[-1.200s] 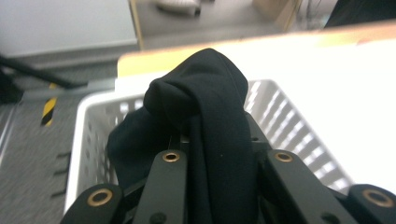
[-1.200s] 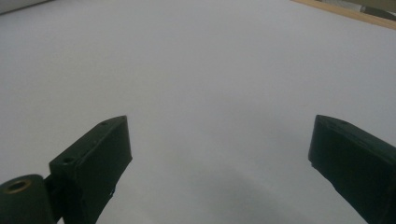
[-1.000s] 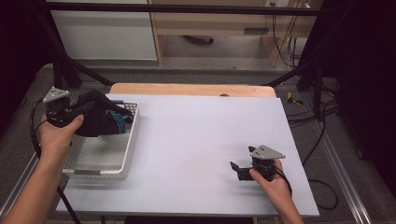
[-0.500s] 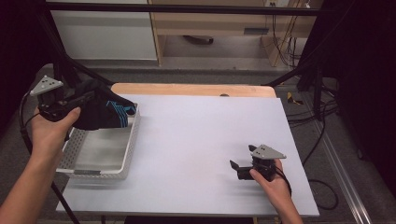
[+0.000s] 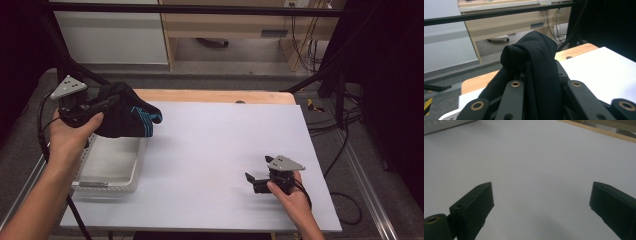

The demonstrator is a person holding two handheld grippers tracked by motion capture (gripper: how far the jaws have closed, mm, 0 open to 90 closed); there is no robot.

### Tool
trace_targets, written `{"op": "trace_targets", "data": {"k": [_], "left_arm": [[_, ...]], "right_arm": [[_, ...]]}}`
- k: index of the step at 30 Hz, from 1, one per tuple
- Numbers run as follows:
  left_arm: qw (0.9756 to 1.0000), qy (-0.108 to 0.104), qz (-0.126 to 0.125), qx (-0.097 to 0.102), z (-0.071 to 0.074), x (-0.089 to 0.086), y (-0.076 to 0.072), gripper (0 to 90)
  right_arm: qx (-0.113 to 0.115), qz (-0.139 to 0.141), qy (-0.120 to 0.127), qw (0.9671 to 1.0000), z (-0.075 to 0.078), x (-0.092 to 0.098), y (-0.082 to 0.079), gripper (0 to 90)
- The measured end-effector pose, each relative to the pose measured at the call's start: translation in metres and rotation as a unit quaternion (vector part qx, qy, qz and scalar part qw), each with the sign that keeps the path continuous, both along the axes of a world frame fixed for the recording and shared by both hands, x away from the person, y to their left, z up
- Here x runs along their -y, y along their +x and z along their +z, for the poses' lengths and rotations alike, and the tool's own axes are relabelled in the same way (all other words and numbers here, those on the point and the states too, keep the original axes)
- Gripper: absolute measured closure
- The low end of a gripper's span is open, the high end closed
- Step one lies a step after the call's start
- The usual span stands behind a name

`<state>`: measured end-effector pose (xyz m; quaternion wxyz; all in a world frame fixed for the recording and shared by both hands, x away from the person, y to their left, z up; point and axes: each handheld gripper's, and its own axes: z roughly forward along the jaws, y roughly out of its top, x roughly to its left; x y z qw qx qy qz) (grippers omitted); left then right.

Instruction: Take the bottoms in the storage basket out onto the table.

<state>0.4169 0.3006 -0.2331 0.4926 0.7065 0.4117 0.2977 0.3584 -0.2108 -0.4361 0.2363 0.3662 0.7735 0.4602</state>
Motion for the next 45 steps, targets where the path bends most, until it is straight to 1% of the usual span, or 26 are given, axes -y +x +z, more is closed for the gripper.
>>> {"op": "trace_targets", "data": {"k": [4,5,13,15,21,25,32,35,38,40,45], "left_arm": [[0.9998,-0.017,-0.007,-0.006,0.002,0.010,0.006,76.2],[0.9998,-0.018,-0.009,-0.008,0.003,0.012,0.007,76.1],[0.9995,-0.019,-0.021,-0.012,0.007,0.029,0.018,76.2],[0.9994,-0.021,-0.022,-0.014,0.007,0.033,0.020,76.2],[0.9996,-0.012,-0.023,-0.015,0.005,0.046,0.027,76.1],[0.9994,-0.015,-0.025,-0.018,0.002,0.053,0.032,76.2],[0.9992,-0.017,-0.028,-0.021,0.001,0.062,0.037,76.1],[0.9991,-0.020,-0.033,-0.016,0.001,0.064,0.038,76.1],[0.9989,-0.024,-0.035,-0.022,0.001,0.067,0.040,76.1],[0.9989,-0.019,-0.035,-0.023,0.001,0.069,0.041,76.1],[0.9987,-0.016,-0.041,-0.026,-0.001,0.076,0.043,76.1]], "right_arm": [[-0.001,-0.002,-0.003,1.0000,0.000,0.000,0.000,6.1],[0.000,-0.001,-0.003,1.0000,0.000,0.000,0.000,6.1],[-0.003,-0.001,-0.004,1.0000,0.000,-0.001,0.001,5.9],[-0.002,-0.001,-0.006,1.0000,0.000,-0.001,0.000,6.0],[-0.003,-0.001,-0.008,1.0000,-0.001,-0.001,0.001,6.1],[-0.003,-0.001,-0.008,1.0000,-0.001,0.000,0.001,6.1],[-0.003,-0.003,-0.005,1.0000,0.000,0.000,0.000,6.0],[-0.003,-0.002,-0.007,1.0000,0.000,0.000,0.000,6.1],[-0.002,-0.002,-0.005,1.0000,0.000,0.000,0.000,6.0],[-0.002,-0.002,-0.005,1.0000,0.000,0.000,0.000,6.0],[-0.003,-0.002,-0.005,1.0000,0.000,0.000,0.000,6.0]]}}
